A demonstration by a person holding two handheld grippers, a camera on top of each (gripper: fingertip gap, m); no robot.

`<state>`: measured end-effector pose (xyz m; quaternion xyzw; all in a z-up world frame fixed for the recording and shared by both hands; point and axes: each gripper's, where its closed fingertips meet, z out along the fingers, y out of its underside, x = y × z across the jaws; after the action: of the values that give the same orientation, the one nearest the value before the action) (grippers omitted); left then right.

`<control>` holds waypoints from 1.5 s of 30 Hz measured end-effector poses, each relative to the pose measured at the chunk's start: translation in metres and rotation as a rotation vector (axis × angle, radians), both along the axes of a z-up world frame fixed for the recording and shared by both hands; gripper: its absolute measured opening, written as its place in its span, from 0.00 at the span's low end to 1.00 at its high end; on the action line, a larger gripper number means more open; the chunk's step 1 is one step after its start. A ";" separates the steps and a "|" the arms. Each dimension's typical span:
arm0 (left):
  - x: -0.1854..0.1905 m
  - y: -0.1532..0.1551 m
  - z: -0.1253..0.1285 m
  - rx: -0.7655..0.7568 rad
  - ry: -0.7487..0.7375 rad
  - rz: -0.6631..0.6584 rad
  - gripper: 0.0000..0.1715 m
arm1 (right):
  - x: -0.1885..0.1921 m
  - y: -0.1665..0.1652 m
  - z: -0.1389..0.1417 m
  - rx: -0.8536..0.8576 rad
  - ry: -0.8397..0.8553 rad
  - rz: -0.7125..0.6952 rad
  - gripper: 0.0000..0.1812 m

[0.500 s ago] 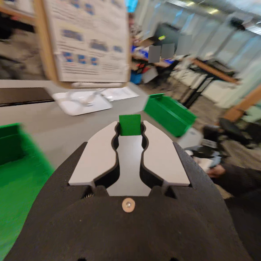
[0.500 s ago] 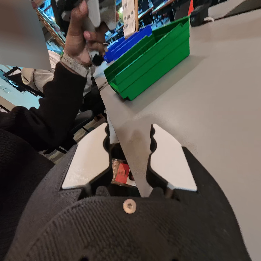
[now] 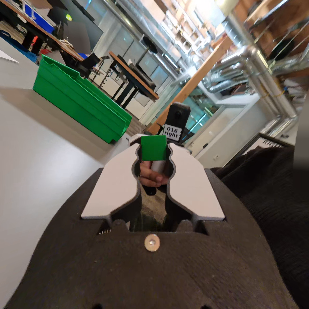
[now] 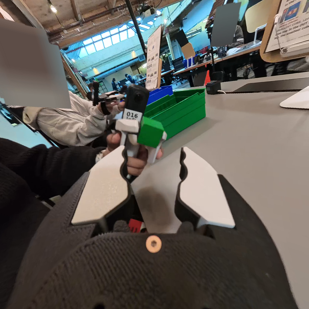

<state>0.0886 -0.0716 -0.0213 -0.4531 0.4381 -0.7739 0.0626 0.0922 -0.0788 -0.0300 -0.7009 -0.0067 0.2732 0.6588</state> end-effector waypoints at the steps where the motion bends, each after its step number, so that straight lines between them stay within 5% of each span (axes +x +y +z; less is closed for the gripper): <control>1: -0.001 -0.003 -0.003 0.027 -0.006 -0.009 0.16 | -0.002 0.000 0.001 0.003 0.032 0.014 0.33; 14: -0.001 -0.004 -0.015 0.060 -0.011 -0.013 0.16 | 0.006 0.002 -0.003 -0.028 0.421 0.121 0.24; 34: 0.001 -0.014 -0.018 0.029 0.022 -0.010 0.17 | 0.003 -0.001 -0.004 -0.031 0.330 0.124 0.14; 38: 0.000 -0.016 -0.023 0.035 0.052 -0.047 0.29 | 0.006 -0.001 -0.003 -0.030 0.317 0.113 0.14; 45: -0.001 -0.010 -0.026 0.067 0.071 -0.069 0.29 | 0.008 -0.001 -0.010 -0.083 0.298 0.137 0.14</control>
<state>0.0873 -0.0814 -0.0475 -0.4624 0.4812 -0.7439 0.0353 0.1001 -0.0802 -0.0404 -0.6772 0.0545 0.4186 0.6027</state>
